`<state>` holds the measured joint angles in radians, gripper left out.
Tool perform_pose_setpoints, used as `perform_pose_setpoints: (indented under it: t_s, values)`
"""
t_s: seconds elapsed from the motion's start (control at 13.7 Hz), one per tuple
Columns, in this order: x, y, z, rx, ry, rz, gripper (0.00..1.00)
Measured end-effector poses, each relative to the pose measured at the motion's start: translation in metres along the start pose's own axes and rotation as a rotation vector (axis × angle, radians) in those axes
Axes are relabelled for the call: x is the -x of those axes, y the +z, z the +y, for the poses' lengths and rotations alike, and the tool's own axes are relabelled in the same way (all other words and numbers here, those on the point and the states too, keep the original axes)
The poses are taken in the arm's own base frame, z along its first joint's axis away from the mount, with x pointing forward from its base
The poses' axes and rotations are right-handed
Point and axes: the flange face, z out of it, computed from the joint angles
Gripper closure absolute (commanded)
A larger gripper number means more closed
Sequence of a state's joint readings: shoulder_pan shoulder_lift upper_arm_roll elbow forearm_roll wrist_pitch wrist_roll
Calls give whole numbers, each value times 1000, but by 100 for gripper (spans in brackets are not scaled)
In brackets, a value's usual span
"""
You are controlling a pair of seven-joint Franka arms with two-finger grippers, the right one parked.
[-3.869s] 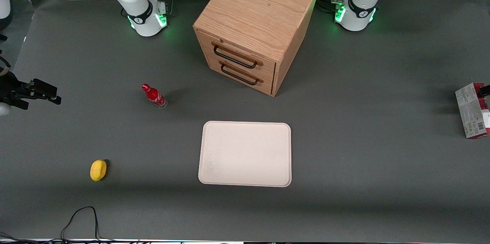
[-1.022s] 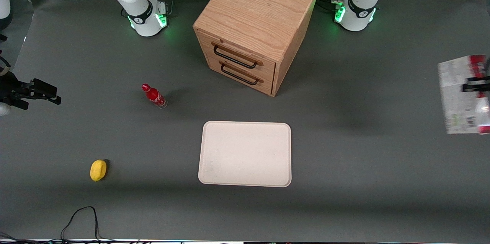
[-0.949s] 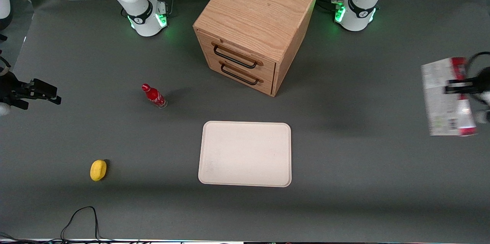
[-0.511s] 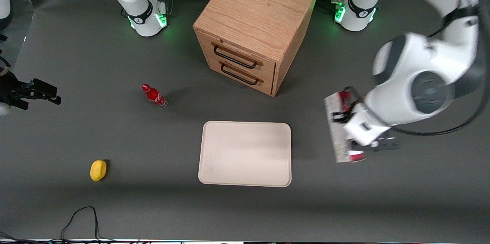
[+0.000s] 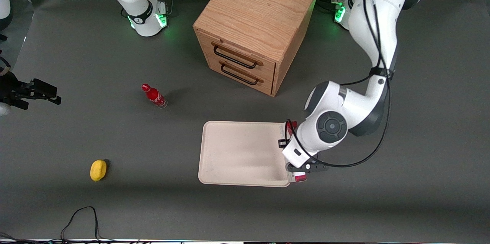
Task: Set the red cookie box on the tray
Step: 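Carry the held cookie box with the left gripper toward the white tray, then lower the cookie box onto the white tray and open the left gripper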
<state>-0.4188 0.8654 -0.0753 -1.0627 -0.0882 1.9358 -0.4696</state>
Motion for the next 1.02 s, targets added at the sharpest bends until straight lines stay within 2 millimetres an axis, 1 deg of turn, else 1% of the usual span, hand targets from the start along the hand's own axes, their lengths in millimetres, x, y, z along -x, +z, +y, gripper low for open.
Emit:
perform_pose_setpoints:
  t_s: [0.07,0.15,0.44,0.73,0.8,0.88,0.95,1.02]
  values:
    - [0,11,2,-2,5,2,100]
    - [0,18,5,-4,11,6,100]
    - [5,29,16,-39,69,20,100]
    - [8,41,23,-65,105,36,100]
    - [8,44,25,-67,111,38,98]
    - [8,45,25,-68,115,37,67]
    - [8,47,25,-69,118,36,42]
    - [9,48,24,-71,120,34,13]
